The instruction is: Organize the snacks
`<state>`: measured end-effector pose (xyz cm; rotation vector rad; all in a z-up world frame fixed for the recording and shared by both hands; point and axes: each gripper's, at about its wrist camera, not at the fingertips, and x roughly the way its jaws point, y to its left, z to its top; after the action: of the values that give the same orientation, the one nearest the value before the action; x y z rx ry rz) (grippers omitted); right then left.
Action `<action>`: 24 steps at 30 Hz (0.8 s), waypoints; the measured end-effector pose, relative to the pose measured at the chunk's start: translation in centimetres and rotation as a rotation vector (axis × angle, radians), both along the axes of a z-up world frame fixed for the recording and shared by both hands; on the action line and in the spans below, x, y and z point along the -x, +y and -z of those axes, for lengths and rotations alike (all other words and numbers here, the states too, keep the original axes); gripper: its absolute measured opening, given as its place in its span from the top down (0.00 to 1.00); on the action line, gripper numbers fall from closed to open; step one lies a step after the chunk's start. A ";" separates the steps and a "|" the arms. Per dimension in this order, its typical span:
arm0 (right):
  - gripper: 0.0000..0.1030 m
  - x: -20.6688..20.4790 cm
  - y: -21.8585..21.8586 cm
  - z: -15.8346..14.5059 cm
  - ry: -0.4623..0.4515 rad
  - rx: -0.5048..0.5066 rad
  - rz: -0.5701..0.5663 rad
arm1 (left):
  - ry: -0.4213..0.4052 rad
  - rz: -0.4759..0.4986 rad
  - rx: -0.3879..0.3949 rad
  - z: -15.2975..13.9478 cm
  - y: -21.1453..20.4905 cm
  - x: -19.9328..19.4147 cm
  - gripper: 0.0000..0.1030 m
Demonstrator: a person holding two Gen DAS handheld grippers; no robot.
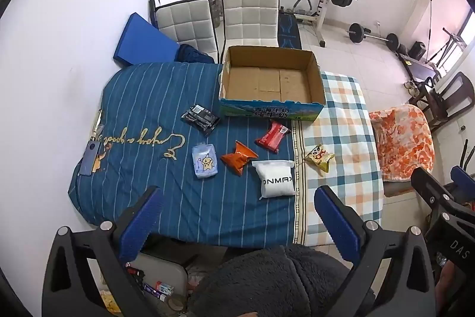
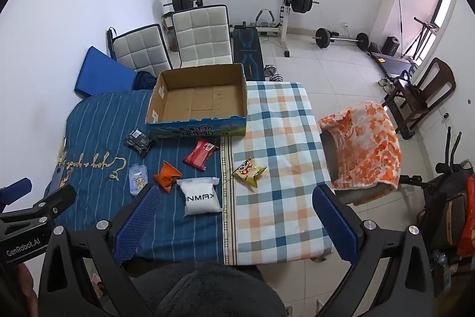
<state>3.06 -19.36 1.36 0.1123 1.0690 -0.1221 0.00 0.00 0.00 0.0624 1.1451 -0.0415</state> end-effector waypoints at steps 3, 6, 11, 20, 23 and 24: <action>0.00 0.1 0.1 0.1 0.011 0.011 0.004 | 0.000 0.000 -0.001 0.0 0.0 0.0 0.00; 0.00 0.2 0.3 0.1 0.007 0.010 0.002 | -0.005 0.000 -0.006 -0.1 -0.1 0.0 0.00; 0.00 0.7 1.0 -0.1 0.003 0.006 -0.002 | -0.002 -0.006 0.006 -0.2 0.7 0.6 0.00; 0.00 0.6 1.0 -0.2 -0.004 0.010 0.008 | -0.022 -0.012 -0.003 -0.3 0.7 1.0 0.00; 0.00 0.6 0.9 -0.3 -0.005 0.009 0.007 | -0.025 -0.012 0.001 -0.4 0.9 0.8 0.00; 0.00 0.5 0.8 -0.3 -0.005 0.007 0.008 | -0.026 -0.012 0.003 -0.4 0.9 0.8 0.00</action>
<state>2.56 -18.52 1.63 0.1108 1.0629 -0.1324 -0.80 0.88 0.43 0.0537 1.1197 -0.0318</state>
